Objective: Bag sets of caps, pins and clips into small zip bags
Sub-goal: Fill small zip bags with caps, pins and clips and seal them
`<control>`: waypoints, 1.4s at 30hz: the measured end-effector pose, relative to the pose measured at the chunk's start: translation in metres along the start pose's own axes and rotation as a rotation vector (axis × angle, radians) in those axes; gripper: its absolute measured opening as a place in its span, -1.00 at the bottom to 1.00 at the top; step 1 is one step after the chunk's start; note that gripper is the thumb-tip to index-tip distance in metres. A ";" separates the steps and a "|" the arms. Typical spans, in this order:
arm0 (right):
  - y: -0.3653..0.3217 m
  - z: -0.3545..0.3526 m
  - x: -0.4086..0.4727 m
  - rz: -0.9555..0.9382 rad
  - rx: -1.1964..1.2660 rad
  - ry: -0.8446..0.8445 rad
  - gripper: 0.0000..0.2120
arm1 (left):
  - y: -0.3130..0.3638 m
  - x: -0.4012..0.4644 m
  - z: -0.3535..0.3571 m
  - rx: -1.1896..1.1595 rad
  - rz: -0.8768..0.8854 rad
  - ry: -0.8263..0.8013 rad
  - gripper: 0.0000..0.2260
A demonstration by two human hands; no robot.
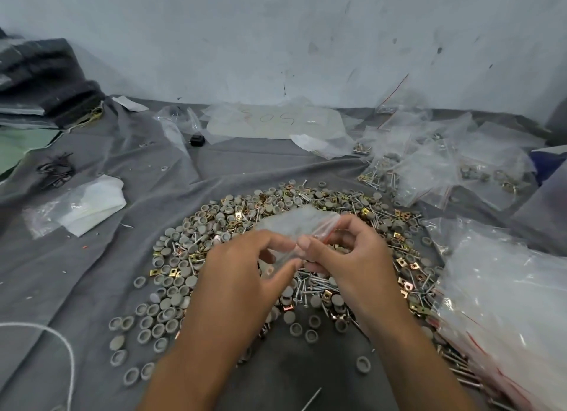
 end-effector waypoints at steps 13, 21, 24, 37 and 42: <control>0.001 0.004 -0.001 0.049 0.121 -0.105 -0.73 | -0.011 0.002 0.001 -0.245 0.001 0.020 -0.78; 0.000 0.004 -0.002 0.068 0.058 -0.093 -0.77 | -0.008 0.001 -0.002 -0.201 -0.042 0.138 -0.82; 0.003 0.008 -0.003 0.077 -0.029 -0.140 -0.75 | -0.009 0.001 -0.004 -0.153 -0.064 0.295 -0.80; 0.040 0.038 -0.010 -0.182 -1.306 -0.608 -0.50 | -0.015 0.007 0.002 0.162 0.071 0.317 -0.81; 0.041 0.040 -0.012 -0.207 -1.318 -0.568 -0.62 | -0.018 0.005 0.001 0.122 -0.044 0.179 -0.78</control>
Point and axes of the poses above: each hand's wrist, its own x-axis towards the middle knuckle, its own z-axis out of the palm, y = z × x, the point moved 2 cm from there along x, towards the middle knuckle, and after that the axes turned 12 degrees about -y, right-handed, at the moved point
